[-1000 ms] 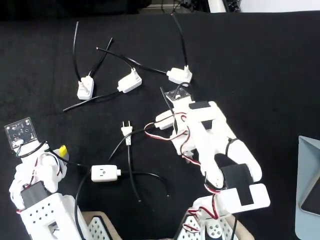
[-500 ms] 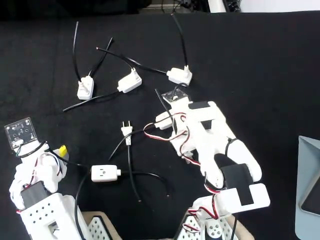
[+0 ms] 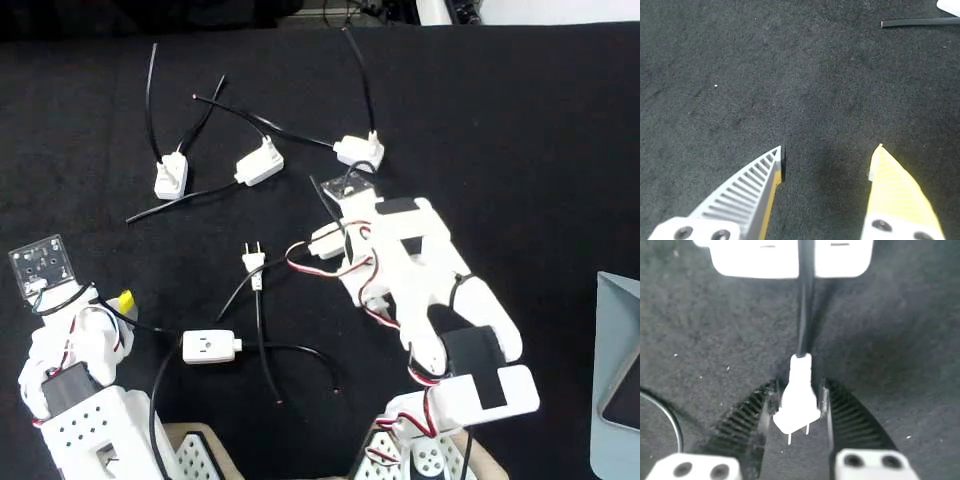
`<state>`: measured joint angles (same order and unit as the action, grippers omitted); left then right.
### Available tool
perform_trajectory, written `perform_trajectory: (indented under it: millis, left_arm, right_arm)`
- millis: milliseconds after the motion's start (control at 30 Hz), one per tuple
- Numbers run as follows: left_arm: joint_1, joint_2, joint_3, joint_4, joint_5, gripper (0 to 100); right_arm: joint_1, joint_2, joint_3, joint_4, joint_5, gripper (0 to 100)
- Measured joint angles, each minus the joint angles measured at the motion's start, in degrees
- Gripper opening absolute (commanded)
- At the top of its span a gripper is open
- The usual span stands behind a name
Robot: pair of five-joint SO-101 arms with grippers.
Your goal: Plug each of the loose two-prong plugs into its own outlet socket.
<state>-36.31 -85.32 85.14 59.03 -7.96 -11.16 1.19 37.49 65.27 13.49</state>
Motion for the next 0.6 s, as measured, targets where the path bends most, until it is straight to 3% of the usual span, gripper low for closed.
perform_trajectory:
  millis: [433,600]
  left_arm:
    - [0.0,0.0,0.8,0.0,-1.6,28]
    - [2.2,0.0,1.2,0.0,-2.1,28]
  right_arm:
    - [0.4,0.0,-1.1,-0.1,0.0,13.9]
    - [4.0,0.0,-1.2,-0.1,2.5,13.8]
